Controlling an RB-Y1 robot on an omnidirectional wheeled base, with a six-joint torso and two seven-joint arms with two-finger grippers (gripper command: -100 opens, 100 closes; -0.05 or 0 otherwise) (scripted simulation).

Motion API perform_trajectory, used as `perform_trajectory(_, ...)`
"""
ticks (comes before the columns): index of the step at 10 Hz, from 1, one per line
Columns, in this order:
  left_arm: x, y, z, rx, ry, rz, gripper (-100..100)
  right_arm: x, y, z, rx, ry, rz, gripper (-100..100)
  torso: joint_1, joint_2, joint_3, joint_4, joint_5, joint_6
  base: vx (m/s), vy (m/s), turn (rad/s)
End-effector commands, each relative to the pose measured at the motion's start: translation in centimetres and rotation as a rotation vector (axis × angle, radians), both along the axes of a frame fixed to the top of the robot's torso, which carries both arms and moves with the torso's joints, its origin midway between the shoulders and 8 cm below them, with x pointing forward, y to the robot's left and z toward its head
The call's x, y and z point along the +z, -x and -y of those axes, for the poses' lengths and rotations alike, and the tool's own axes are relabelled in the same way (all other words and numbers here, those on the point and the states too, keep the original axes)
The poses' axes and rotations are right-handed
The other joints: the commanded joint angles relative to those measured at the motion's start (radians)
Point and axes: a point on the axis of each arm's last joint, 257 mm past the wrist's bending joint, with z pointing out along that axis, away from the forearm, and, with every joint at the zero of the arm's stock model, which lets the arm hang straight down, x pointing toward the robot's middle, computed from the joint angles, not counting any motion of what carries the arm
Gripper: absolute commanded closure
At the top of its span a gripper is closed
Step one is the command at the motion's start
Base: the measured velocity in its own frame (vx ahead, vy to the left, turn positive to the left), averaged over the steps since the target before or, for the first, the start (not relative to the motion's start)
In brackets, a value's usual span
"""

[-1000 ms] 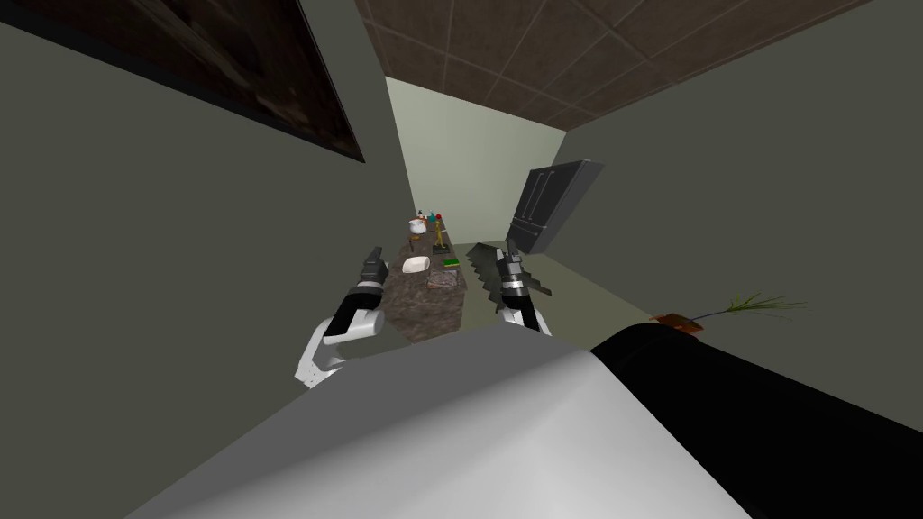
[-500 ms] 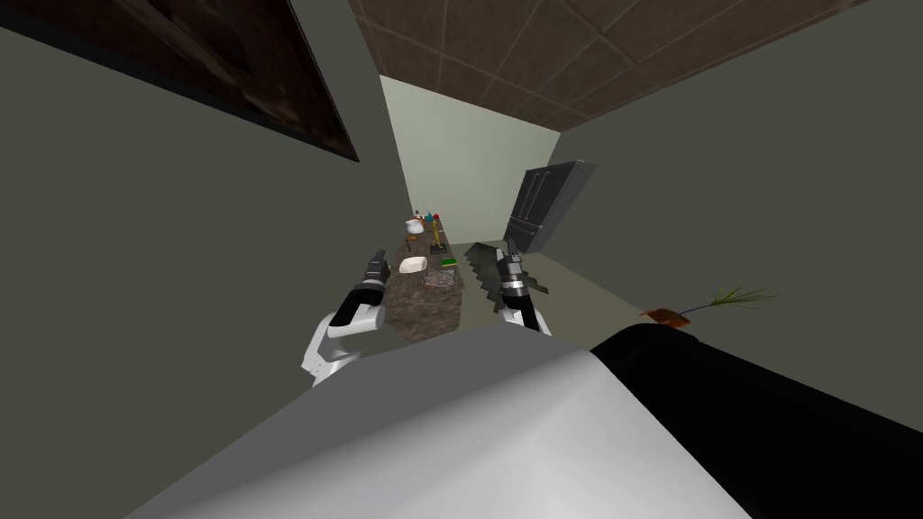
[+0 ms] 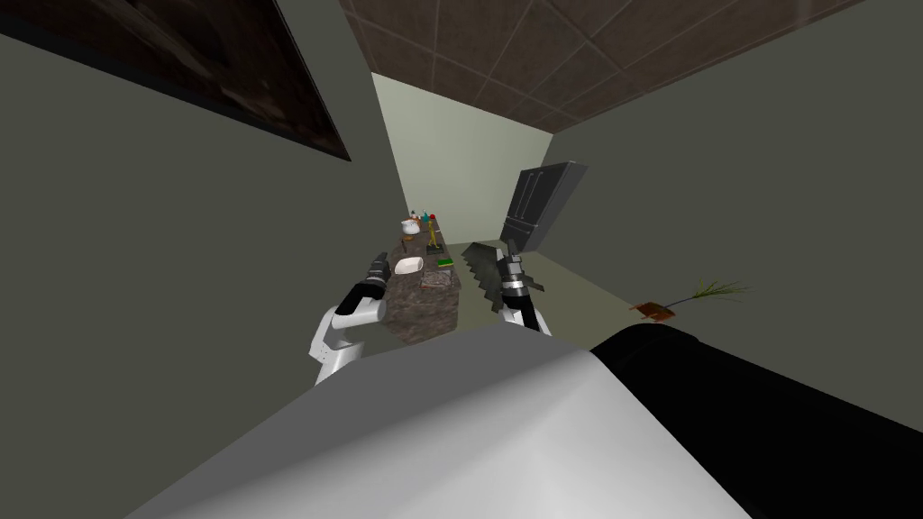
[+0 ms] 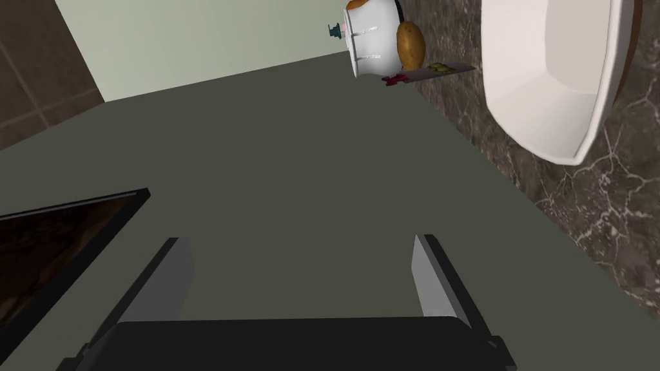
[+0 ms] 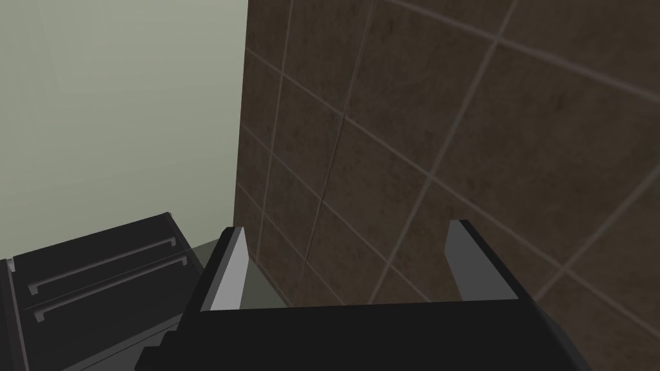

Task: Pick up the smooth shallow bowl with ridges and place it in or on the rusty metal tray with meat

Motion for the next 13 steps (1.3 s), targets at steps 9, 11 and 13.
perform_trajectory(9,-6.3,-1.6,-3.9,0.093,0.042,-0.254,-100,0.0,0.0,0.0,0.000,0.000,0.000,0,0.000,-0.001,-0.001,0.000,0.000,0.000,0.011,-0.020,-0.061)
perform_trajectory(11,-7.4,-1.7,-4.8,0.115,0.056,-0.300,-100,0.0,0.0,0.0,0.000,0.000,0.000,0,0.000,-0.002,-0.001,0.000,0.000,0.000,0.021,-0.022,-0.060)
perform_trajectory(13,-8.4,-1.7,-5.8,0.137,0.071,-0.344,-100,0.0,0.0,0.0,0.000,0.000,0.000,0,0.000,-0.002,-0.001,0.000,0.000,0.000,0.025,-0.020,-0.065)
